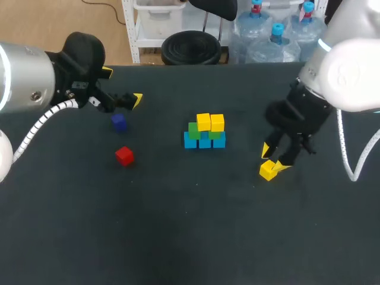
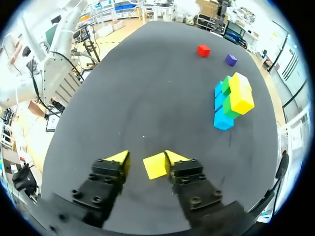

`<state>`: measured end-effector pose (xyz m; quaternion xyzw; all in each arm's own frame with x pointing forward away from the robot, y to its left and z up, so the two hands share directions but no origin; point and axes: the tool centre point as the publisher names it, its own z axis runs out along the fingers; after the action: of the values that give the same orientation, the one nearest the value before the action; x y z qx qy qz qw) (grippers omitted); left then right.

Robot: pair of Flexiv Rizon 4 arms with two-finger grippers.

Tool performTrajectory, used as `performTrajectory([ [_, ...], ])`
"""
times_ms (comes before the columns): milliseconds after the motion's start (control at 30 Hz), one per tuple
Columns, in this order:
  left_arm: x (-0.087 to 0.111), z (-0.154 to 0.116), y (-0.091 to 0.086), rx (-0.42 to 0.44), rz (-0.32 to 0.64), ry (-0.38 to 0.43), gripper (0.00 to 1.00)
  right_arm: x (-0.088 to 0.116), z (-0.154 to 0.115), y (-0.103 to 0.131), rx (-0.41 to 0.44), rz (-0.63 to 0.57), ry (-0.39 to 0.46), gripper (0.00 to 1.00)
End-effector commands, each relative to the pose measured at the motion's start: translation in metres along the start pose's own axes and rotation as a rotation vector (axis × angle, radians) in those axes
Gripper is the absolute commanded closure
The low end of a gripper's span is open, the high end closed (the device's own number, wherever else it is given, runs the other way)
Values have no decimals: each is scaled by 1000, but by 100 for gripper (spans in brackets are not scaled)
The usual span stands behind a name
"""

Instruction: Place the blue cubes, place green cubes on the blue cubes, place the yellow cubes on the green cubes, then place the red cubes on the yellow cubes, and place purple cube on the red cubes.

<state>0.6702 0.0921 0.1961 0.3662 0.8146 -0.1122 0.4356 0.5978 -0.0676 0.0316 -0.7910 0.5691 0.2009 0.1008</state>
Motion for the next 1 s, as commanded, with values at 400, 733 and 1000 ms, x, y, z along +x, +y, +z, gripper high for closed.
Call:
performTrajectory([
  [400, 1, 0, 1, 5, 1, -4, 0, 1, -1, 2, 4, -1, -3, 0],
  [733, 1, 0, 1, 5, 1, -4, 0, 12, 9, -2, -14, 32, -5, 0],
  [1000, 1, 0, 1, 5, 1, -4, 0, 17, 22, -9, -16, 19, 6, 0],
])
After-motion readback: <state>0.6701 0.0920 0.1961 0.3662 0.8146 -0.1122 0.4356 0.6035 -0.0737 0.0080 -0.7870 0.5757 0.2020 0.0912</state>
